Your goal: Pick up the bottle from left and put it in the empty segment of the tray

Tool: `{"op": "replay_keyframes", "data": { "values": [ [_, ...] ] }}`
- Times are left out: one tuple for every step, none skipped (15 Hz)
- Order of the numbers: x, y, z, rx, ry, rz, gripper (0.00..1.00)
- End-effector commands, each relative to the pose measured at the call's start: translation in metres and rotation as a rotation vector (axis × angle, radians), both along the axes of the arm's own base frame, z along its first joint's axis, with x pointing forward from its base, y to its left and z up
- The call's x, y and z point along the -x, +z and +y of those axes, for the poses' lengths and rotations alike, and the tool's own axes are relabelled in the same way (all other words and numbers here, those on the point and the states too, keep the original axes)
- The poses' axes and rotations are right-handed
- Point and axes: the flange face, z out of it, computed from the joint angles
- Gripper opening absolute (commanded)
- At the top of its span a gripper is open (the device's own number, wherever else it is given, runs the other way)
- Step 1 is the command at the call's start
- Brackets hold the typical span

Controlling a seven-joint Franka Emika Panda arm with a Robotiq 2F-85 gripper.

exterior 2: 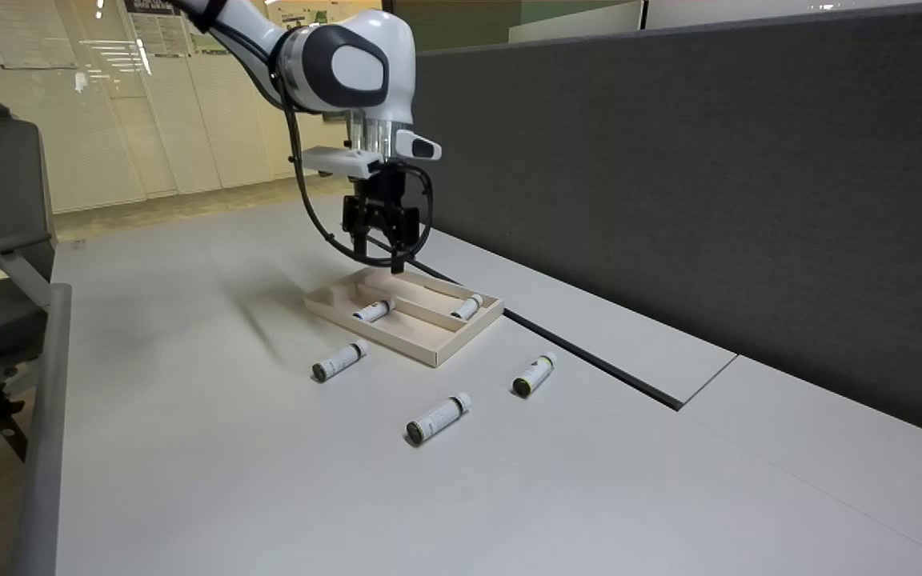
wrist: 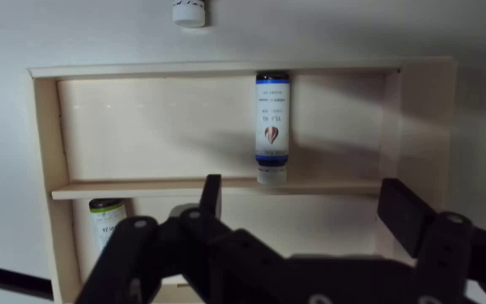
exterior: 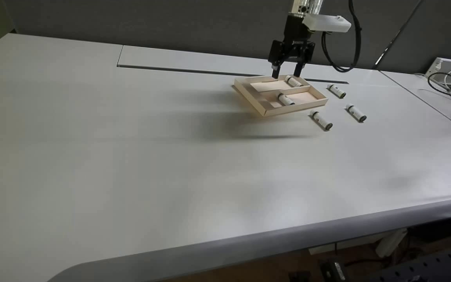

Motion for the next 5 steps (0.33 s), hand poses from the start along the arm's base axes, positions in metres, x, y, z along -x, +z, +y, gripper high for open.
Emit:
{"op": "replay_keyframes", "data": {
  "values": [
    [0.016,0.047,0.013,0.040,-0.017,-0.015,1.00],
    [0.000,0.024,0.008,0.006,0.006,-0.021,1.00],
    [0.003,0.035,0.012,0.011,0.008,-0.023,1.00],
    [0.006,0.041,0.015,0.013,0.009,-0.023,1.00],
    [0.008,0.045,0.017,0.014,0.011,-0.022,1.00]
  ]
}}
